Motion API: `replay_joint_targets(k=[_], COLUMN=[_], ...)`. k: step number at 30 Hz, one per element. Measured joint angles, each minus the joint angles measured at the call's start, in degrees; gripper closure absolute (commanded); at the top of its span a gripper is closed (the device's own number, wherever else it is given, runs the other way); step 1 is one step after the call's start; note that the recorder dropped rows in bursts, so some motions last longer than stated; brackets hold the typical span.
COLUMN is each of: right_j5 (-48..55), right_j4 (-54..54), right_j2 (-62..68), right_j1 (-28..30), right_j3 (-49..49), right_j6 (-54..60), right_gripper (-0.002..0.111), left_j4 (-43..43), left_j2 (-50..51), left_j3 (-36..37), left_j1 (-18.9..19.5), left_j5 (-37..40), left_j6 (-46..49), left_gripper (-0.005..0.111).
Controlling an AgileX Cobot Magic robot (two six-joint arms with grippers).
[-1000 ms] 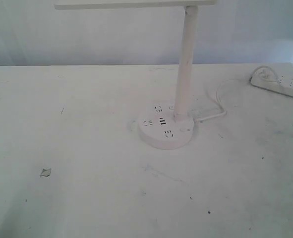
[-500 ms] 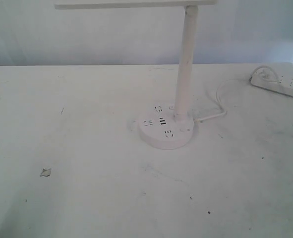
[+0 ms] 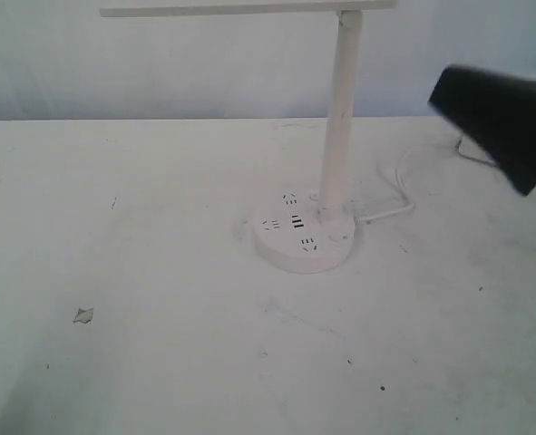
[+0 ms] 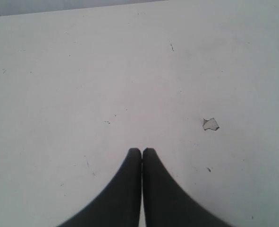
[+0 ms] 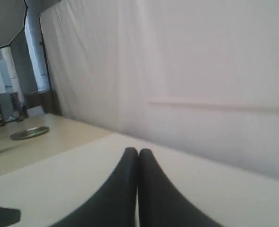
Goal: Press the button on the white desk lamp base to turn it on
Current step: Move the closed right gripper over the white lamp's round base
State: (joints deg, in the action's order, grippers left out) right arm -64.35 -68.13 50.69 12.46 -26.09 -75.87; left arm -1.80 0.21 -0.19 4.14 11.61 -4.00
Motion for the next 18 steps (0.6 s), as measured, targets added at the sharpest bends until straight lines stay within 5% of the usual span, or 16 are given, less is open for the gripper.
replay_joint_targets(k=[4,9,18], right_j5=[-2.8,0.2,35.2], right_j4=[-6.5,-12.9,-6.9], right_j2=[9.3,16.5,27.1], right_j1=[-1.9,-11.5,-30.8], right_j3=[0.0,0.0,-0.1], right_j6=[-3.6,-0.7,12.1], right_gripper=[0.108,0.108,0.108], left_j4=[0.0,0.0,0.0], left_j2=[0.0,0.0,0.0], left_j3=[0.0,0.0,0.0], left_j1=[0.0,0.0,0.0], left_j5=[0.0,0.0,0.0], left_j6=[0.0,0.0,0.0], left_gripper=[0.107,0.107,0.107])
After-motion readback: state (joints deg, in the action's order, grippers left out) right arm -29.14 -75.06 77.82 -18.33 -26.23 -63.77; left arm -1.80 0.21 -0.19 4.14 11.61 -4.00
